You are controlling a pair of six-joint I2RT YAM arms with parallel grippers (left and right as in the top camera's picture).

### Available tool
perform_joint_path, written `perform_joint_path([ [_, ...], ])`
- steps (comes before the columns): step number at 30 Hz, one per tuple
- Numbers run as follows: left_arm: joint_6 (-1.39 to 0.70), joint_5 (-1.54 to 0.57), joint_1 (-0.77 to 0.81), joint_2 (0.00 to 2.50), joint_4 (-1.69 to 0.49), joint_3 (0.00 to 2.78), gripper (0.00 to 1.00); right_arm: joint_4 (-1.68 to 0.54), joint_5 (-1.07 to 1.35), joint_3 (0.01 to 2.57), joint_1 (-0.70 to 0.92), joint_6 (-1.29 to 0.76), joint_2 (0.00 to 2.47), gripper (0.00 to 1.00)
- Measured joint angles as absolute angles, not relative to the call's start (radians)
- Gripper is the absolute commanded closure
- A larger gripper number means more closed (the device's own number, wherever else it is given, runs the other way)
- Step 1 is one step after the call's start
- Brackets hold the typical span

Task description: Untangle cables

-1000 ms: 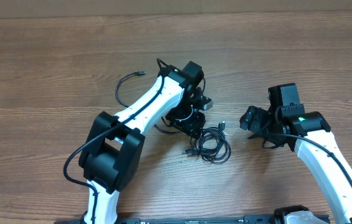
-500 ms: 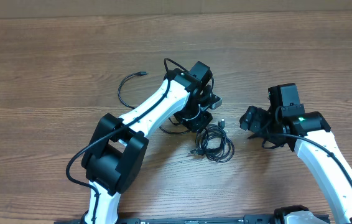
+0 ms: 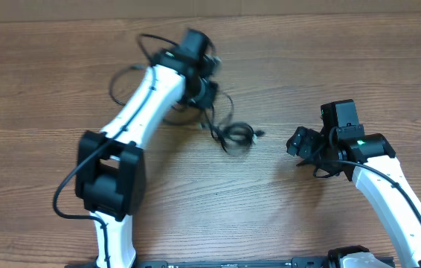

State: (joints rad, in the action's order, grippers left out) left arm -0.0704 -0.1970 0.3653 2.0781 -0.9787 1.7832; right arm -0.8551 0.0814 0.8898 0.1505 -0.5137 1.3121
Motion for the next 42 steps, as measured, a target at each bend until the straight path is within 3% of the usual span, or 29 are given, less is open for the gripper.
perform_joint_path([
  [3, -0.083, -0.238, 0.311, 2.078, -0.980, 1.808, 0.70, -0.855, 0.081, 0.890, 0.150, -0.513, 1.312, 0.14],
  [10, -0.099, -0.308, 0.316, 2.078, -1.057, 1.808, 0.59, -0.848, 0.081, 0.890, 0.150, -0.513, 1.312, 0.14],
  [15, -0.092, -0.323, 0.352, 2.078, -1.114, 1.808, 0.44, -0.846, 0.081, 0.890, 0.150, -0.513, 1.312, 0.14],
  [24, -0.048, -0.258, 0.433, 2.078, -1.145, 1.808, 0.37, -0.846, 0.082, 0.890, 0.150, -0.514, 1.312, 0.14],
  [32, -0.045, -0.178, 0.476, 2.090, -1.145, 1.808, 0.44, -0.846, 0.082, 0.890, 0.150, -0.514, 1.312, 0.13],
  [36, -0.041, -0.162, 0.492, 2.163, -1.146, 1.808, 0.65, -0.839, 0.083, 0.890, 0.150, -0.514, 1.312, 0.13],
  [38, -0.039, -0.158, 0.492, 2.197, -1.148, 1.807, 0.93, -0.819, 0.098, 0.890, 0.150, -0.514, 1.312, 0.13],
  [42, -0.051, -0.126, 0.491, 2.228, -1.157, 1.807, 0.96, -0.730, 0.160, 0.890, 0.150, -0.516, 1.312, 0.14],
])
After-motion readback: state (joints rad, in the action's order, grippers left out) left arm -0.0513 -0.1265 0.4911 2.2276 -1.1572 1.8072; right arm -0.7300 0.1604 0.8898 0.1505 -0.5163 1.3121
